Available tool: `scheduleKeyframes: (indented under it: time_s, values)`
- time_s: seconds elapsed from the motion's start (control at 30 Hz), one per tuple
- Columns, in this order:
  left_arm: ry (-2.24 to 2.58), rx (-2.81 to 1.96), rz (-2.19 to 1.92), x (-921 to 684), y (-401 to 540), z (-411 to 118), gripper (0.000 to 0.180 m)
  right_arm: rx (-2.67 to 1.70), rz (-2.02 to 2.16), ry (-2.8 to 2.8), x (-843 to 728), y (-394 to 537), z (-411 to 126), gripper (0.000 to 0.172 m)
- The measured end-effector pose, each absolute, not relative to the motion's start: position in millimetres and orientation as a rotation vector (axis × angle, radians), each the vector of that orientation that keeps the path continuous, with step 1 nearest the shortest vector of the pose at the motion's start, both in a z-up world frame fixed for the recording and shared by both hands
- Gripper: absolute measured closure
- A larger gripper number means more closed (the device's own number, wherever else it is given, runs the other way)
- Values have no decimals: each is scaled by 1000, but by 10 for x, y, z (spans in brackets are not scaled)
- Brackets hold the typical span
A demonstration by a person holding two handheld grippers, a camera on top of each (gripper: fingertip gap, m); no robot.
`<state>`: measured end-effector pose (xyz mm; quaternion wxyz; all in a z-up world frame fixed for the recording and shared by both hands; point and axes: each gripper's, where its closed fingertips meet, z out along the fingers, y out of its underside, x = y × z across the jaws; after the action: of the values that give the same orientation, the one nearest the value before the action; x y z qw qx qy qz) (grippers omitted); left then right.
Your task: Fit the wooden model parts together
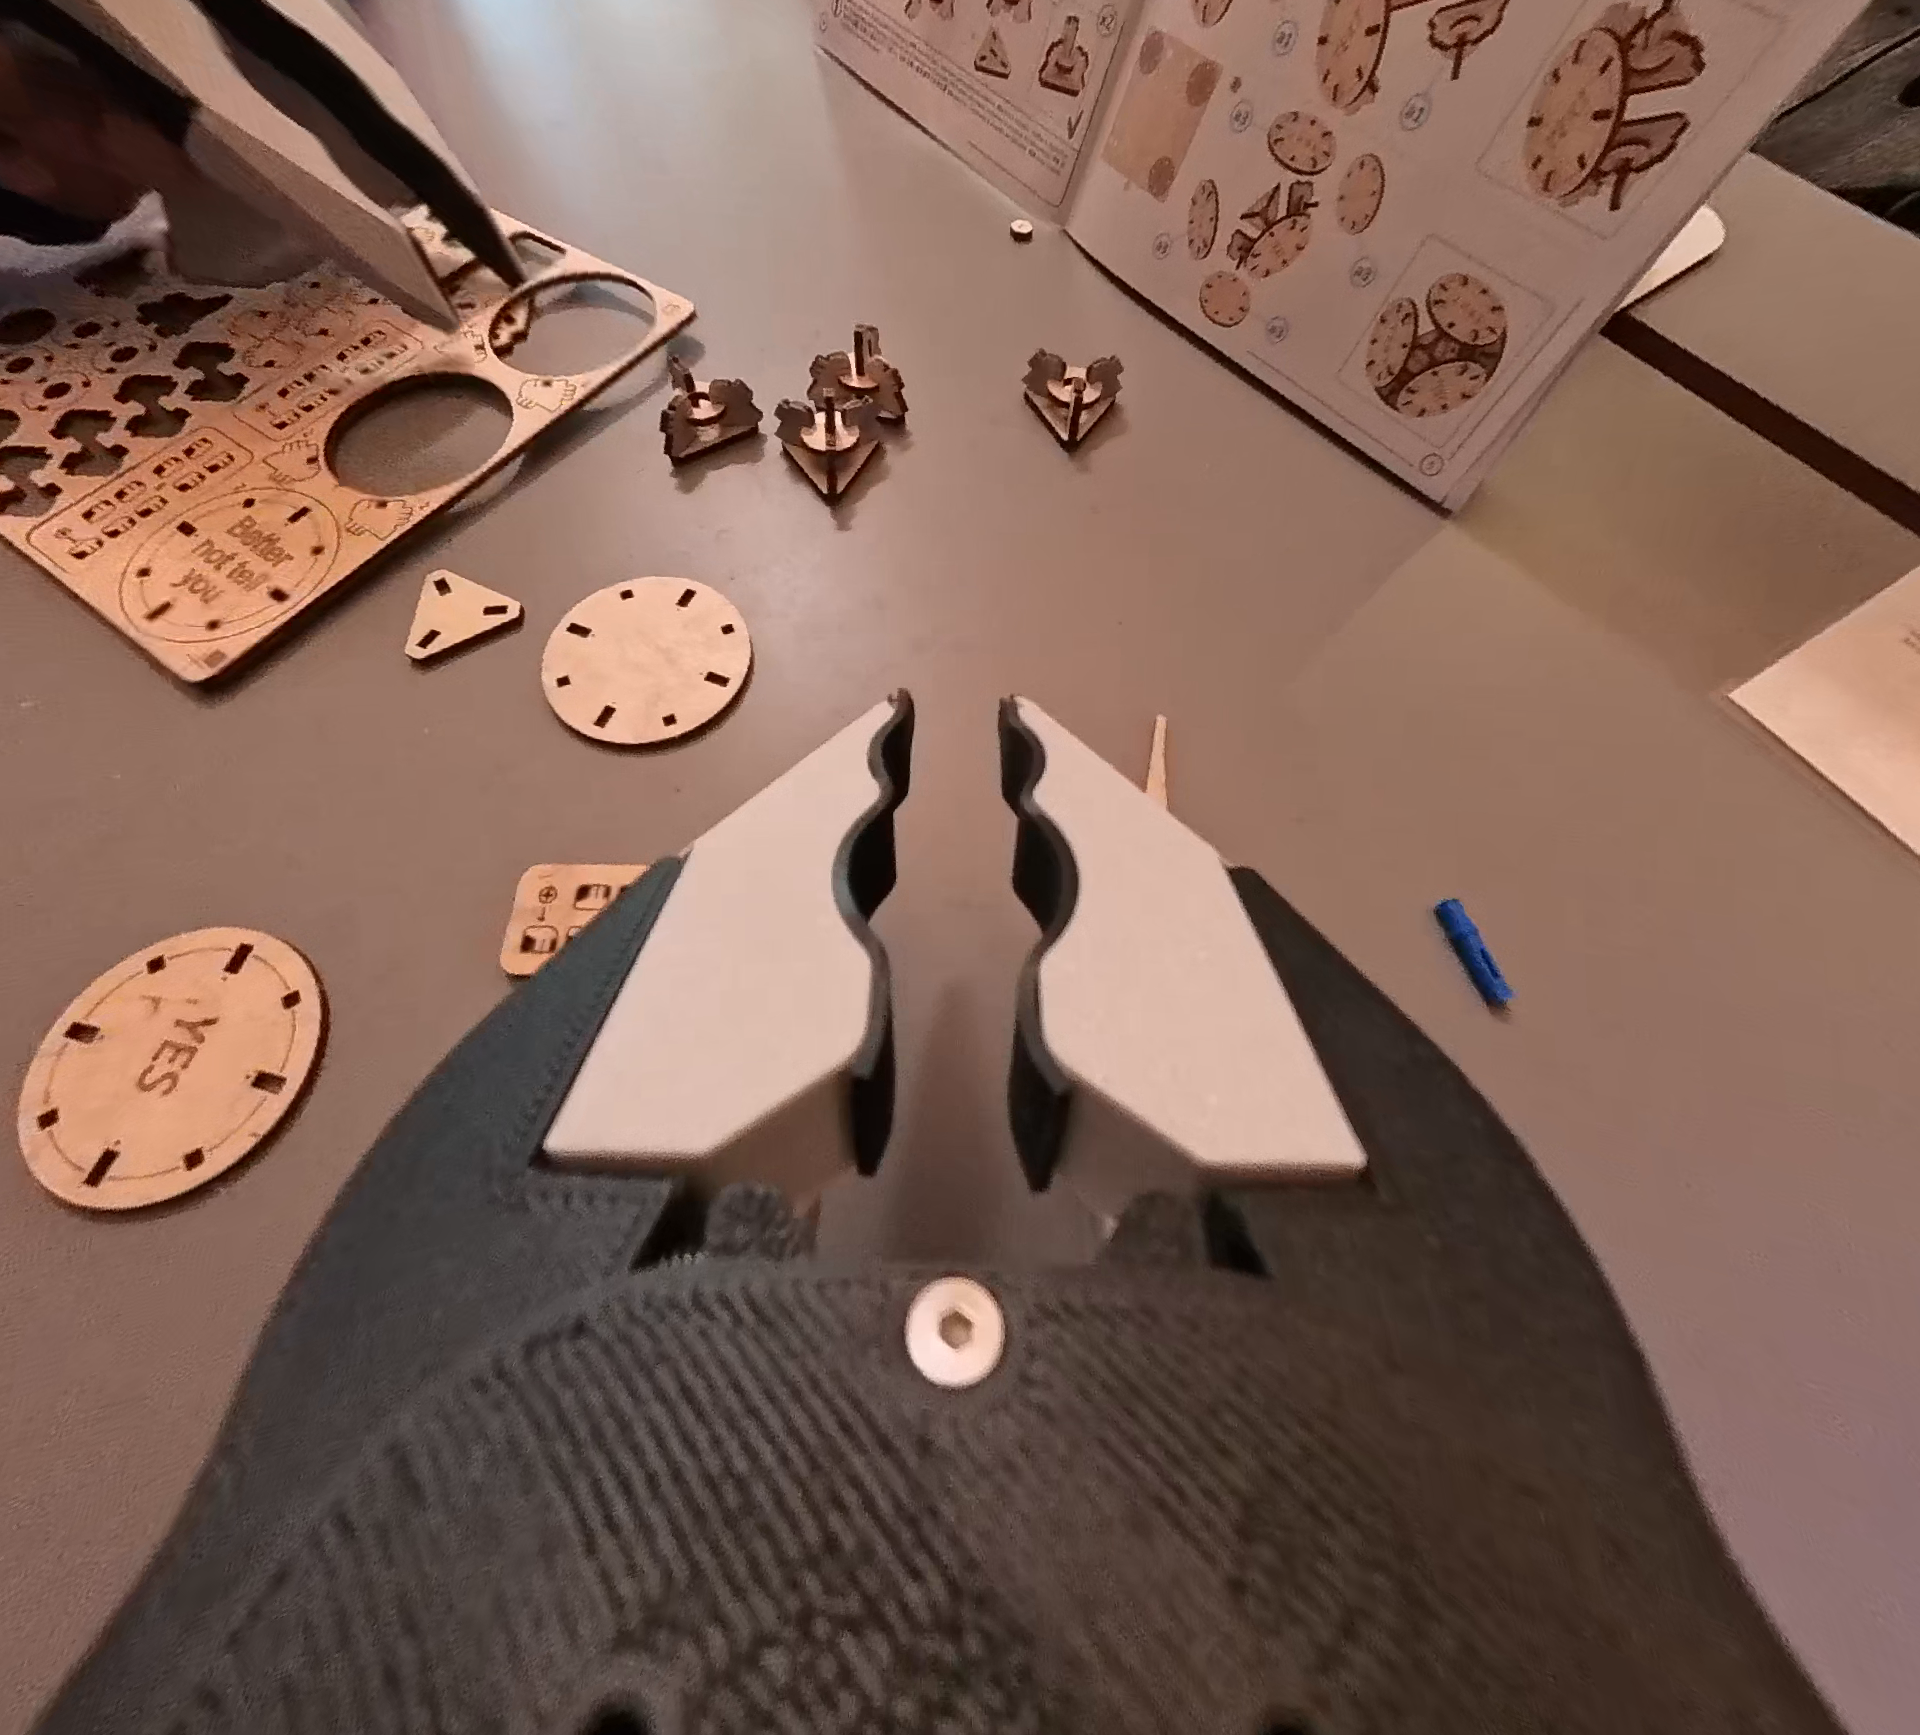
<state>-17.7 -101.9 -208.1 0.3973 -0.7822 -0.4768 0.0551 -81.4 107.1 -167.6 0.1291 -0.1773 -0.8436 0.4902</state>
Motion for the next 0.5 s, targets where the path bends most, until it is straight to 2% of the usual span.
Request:
scheduleKeyframes:
  time_s: [0.03, 0.13, 0.23, 0.5]
  values:
    - [-1227, -1998, 164, -207, -1061, -2108, 159, -515, 1426, -2451, -813, 1070, -1673, 157]
    - [-1214, -2106, 178, -124, -1092, -2122, 161, -521, 1423, -2451, -821, 1077, -1680, 157]
    - [-1181, -2169, 114, 50, -1064, -2120, 173, -524, 1423, -2455, -818, 1074, -1682, 156]
    - [-1143, -2237, -84, 435, -1051, -2130, 174, -489, 1388, -2479, -777, 1026, -1742, 156]
